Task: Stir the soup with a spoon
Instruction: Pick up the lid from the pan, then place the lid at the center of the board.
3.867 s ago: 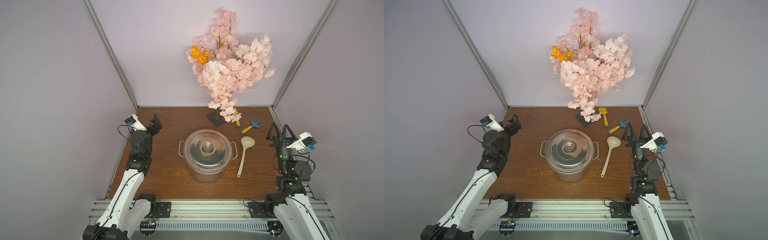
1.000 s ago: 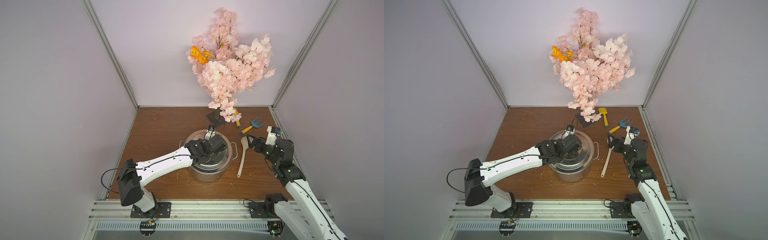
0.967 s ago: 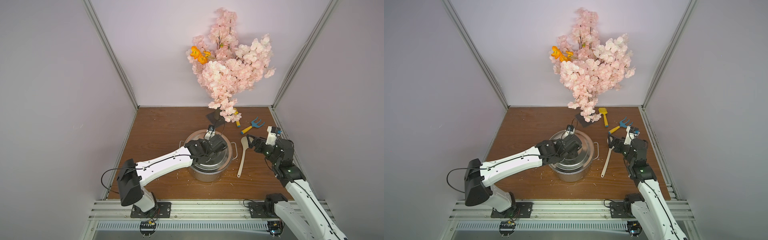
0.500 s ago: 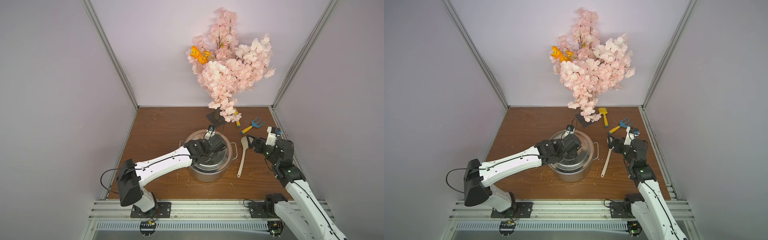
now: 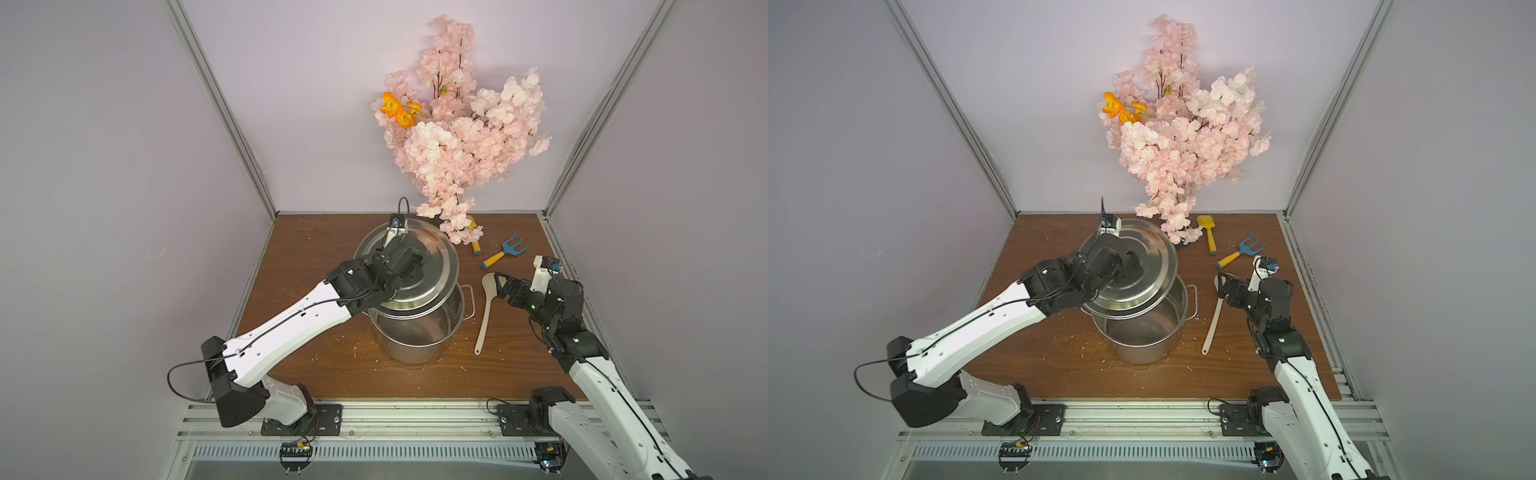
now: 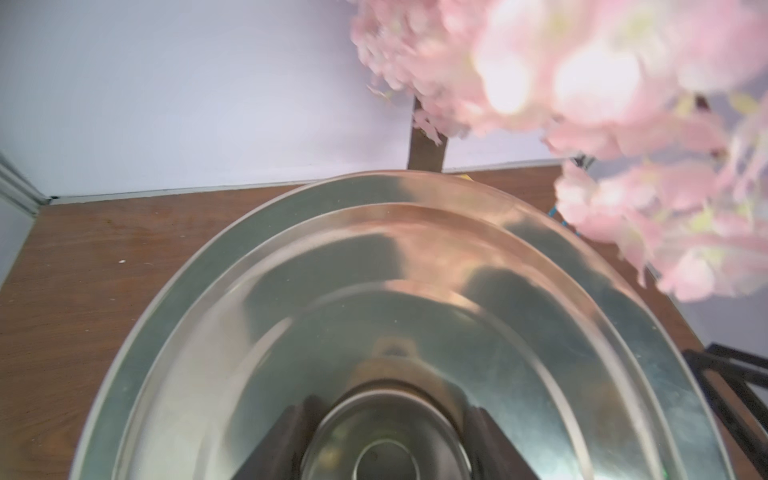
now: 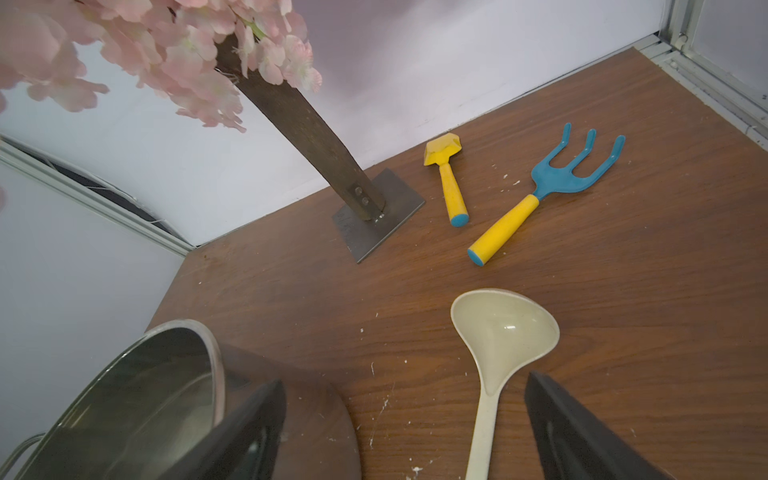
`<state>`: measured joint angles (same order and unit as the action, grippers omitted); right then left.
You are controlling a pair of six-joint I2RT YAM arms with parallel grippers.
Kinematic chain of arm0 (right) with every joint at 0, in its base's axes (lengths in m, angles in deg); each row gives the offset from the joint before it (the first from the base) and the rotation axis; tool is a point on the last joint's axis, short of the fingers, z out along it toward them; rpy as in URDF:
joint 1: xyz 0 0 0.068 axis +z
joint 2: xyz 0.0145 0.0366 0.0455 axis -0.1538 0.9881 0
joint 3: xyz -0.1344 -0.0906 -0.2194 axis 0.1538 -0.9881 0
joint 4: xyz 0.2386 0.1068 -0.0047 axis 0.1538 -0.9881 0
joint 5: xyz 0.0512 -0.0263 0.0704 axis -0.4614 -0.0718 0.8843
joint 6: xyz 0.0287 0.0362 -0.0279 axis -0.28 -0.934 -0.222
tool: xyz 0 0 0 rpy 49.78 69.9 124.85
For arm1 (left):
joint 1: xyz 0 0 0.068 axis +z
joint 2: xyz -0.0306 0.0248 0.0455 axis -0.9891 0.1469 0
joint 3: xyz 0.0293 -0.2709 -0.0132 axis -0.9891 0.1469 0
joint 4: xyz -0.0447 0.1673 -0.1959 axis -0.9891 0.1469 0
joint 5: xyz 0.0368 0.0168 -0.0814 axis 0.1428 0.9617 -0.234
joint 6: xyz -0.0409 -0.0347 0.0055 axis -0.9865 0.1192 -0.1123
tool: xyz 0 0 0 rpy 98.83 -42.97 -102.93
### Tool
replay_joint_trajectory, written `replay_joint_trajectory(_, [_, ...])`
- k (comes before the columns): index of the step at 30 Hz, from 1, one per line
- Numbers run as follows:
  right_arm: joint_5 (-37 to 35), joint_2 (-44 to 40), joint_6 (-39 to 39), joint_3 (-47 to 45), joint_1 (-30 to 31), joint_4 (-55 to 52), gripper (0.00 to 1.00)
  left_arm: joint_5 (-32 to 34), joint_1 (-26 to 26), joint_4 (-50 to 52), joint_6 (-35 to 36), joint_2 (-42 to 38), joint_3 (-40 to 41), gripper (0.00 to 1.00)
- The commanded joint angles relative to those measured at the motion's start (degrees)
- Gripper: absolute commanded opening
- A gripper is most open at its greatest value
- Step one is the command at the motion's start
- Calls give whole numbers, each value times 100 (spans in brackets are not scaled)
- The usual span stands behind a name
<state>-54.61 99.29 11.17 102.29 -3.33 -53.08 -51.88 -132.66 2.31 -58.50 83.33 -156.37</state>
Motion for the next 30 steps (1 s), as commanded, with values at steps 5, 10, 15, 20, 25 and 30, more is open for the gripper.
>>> replay_joint_trajectory(5, [-244, 59, -24, -263, -48, -180, 94, -363, 1750, -37, 477, -742, 321, 31])
replay_joint_trajectory(10, [-261, 122, -132, -423, -77, -145, 93, -881, 3353, -74, 694, -1099, 1051, 31])
replay_joint_trajectory(15, [-261, 244, -178, -483, -86, -120, 93, -1036, 4260, -323, 736, -1090, 1747, 31])
replay_joint_trajectory(20, [-274, 238, -227, -641, -85, -67, 92, -1245, 4595, -804, 581, -798, 2401, 31])
replay_joint_trajectory(25, [-296, 230, -219, -778, -86, -62, 92, -1442, 4797, -1288, 363, -397, 2823, 31])
replay_joint_trajectory(30, [-249, 321, -299, -880, -90, -23, 91, -1537, 4837, -1485, 178, 237, 2942, 31])
